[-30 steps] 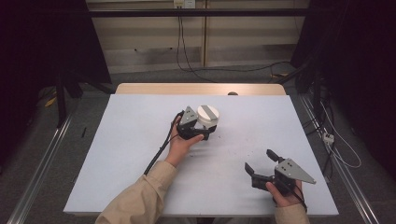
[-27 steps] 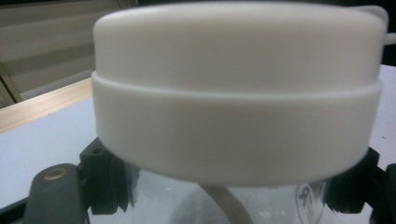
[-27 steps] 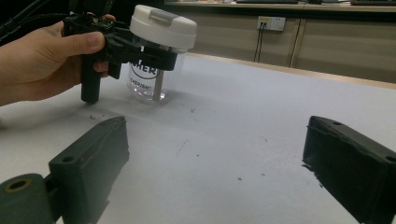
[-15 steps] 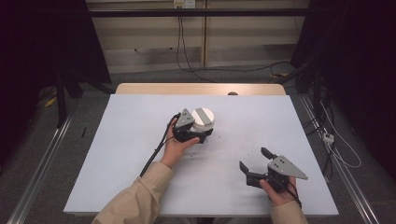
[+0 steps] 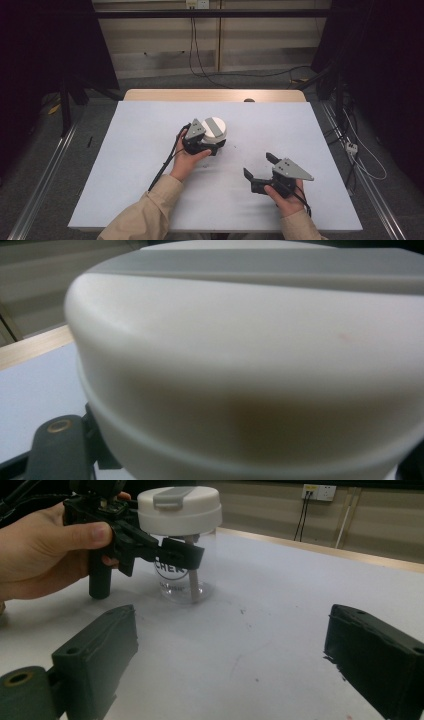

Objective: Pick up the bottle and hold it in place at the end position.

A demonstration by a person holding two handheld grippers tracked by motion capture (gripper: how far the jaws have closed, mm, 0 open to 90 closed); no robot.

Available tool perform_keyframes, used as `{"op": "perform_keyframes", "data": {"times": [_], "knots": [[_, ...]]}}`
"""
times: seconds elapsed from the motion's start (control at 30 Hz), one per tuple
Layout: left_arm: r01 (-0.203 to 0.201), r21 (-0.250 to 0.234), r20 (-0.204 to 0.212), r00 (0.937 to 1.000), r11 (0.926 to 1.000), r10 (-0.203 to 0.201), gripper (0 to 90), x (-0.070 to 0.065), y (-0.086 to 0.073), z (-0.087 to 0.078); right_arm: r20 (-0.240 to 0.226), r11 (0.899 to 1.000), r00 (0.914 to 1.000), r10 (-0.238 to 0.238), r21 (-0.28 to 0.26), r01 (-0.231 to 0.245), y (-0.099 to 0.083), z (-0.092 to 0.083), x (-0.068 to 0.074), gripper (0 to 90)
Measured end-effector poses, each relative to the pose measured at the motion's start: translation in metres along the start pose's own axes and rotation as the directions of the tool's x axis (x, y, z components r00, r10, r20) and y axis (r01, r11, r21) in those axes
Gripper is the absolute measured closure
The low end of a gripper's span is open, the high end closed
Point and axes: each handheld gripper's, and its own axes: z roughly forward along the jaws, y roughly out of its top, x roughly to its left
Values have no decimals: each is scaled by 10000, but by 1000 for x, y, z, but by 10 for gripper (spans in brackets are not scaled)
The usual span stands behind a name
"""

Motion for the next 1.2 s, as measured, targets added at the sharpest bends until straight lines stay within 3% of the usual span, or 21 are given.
{"op": "perform_keyframes", "data": {"times": [0.33,0.6,0.9,1.03,1.2], "knots": [[75,8,22,10000,10000,-75,187,0,0,1,-320,9998,9994,113,175,-107,15,24,13,87],[48,31,11,10000,10000,-48,187,1,0,1,-245,9990,9991,332,301,-324,23,39,18,112],[83,61,11,10000,9999,-83,187,1,0,1,-235,9987,9995,218,467,-207,39,54,20,108],[85,61,2,10000,9999,-85,187,0,0,1,-255,9986,9992,301,443,-289,47,61,22,153],[75,50,-5,10000,10000,-75,187,0,-1,1,-325,9984,9989,337,472,-321,53,67,23,283]]}}
